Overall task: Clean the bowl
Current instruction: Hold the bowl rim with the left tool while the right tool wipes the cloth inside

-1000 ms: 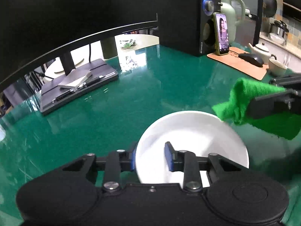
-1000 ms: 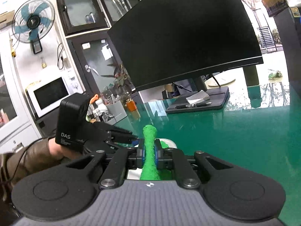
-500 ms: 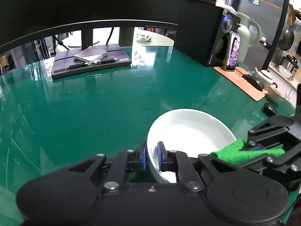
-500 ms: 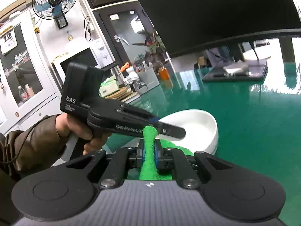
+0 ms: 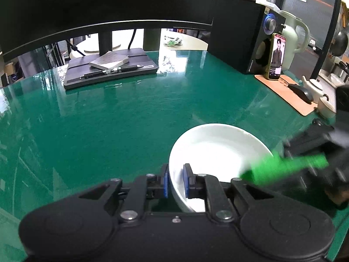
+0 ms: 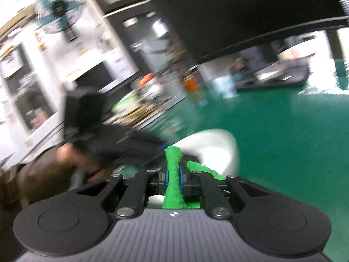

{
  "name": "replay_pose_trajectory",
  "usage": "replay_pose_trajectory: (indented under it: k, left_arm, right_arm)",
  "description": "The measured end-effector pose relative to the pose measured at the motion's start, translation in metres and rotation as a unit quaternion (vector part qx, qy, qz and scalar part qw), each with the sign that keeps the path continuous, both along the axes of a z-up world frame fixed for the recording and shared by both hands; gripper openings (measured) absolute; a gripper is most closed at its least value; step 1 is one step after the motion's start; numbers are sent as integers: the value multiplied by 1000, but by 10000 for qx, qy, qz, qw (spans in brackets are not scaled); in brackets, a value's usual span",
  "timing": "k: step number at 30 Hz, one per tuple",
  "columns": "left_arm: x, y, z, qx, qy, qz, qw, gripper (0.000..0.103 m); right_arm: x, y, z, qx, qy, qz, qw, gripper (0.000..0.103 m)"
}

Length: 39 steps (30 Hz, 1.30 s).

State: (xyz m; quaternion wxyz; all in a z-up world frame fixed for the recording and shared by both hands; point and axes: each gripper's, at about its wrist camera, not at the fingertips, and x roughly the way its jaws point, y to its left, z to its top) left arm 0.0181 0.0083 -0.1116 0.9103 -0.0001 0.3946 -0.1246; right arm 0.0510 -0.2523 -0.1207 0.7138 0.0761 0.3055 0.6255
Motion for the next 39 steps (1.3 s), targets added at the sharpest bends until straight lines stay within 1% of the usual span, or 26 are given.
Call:
replay_pose_trajectory:
  k: [2, 5, 7, 8, 11, 14, 17, 18, 19, 21, 23, 24, 27, 28, 29, 30, 32, 33, 34, 35, 36, 38, 39]
  left_arm:
    - [-1, -2, 0, 92, 14, 27, 10000, 16]
    - [-2, -2, -1, 180, 21, 96, 9998, 18]
    - [-3, -3, -2, 193, 45, 137, 9997, 18]
    - [-4, -4, -2, 211, 43, 149, 9997, 18]
    - [-4, -5, -1, 248, 49, 195, 9995, 19]
    - [-4, -6, 0, 271, 66, 212, 9994, 19]
    - [-5, -9, 0, 330, 81, 208, 9992, 19]
    - [-6, -10, 0, 363, 85, 214, 9991, 19]
    - [-7, -11, 1, 378, 89, 218, 9990, 19]
    - [-8, -12, 1, 406, 97, 225, 9989, 20]
    - [-9, -14, 1, 429, 106, 234, 9987, 20]
    - [-9, -14, 1, 437, 111, 238, 9987, 20]
    - [-9, -15, 1, 450, 119, 242, 9986, 20]
    - [-9, -16, 1, 453, 123, 242, 9986, 20]
    - [-9, -16, 1, 457, 128, 240, 9986, 20]
    - [-9, -16, 1, 462, 134, 234, 9986, 20]
    - [-9, -16, 1, 496, 141, 218, 9984, 21]
    - [-9, -17, 1, 509, 147, 208, 9984, 21]
    - [-9, -17, 1, 512, 148, 210, 9984, 21]
    - [-10, -18, 1, 525, 155, 222, 9983, 22]
    - [-10, -19, 1, 530, 154, 218, 9982, 22]
    - [-10, -20, 1, 525, 160, 187, 9983, 22]
    - [-11, -20, 1, 524, 162, 191, 9983, 22]
  right_arm:
    - [7, 0, 1, -55, -81, -93, 9999, 4]
    - [18, 0, 2, -108, -198, -317, 9992, 4]
    - [30, -1, 4, -190, -372, -741, 9964, 4]
    - [34, -2, 5, -172, -291, -806, 9962, 5]
    - [26, -1, 5, -202, -358, -716, 9966, 8]
    - [0, -2, 4, -190, -361, -209, 9989, 8]
    - [-9, -1, 7, -177, -575, -102, 9981, 7]
    - [-8, -2, 7, -177, -558, -120, 9982, 6]
    - [-1, -2, 5, -178, -471, -214, 9985, 5]
    - [9, -1, 3, -196, -444, -425, 9979, 5]
    - [20, -2, 5, -246, -661, -904, 9934, 5]
    - [21, -2, 5, -247, -641, -960, 9930, 5]
    - [15, -3, 3, -256, -624, -755, 9949, 10]
    - [5, -1, 4, -275, -676, -476, 9962, 11]
    - [3, 0, 4, -270, -683, -396, 9965, 11]
    - [-7, 3, 4, -239, -726, -15, 9971, 11]
    - [-11, 5, 6, -258, -871, 23, 9959, 10]
    - [-9, 6, 6, -300, -941, -90, 9951, 9]
    - [-7, 6, 6, -342, -1002, -221, 9941, 6]
    - [0, 5, 6, -382, -1000, -494, 9930, 5]
    - [9, 2, 5, -398, -1002, -920, 9899, 5]
    - [12, 0, 7, -416, -877, -954, 9907, 7]
    - [8, 1, 7, -436, -921, -878, 9909, 8]
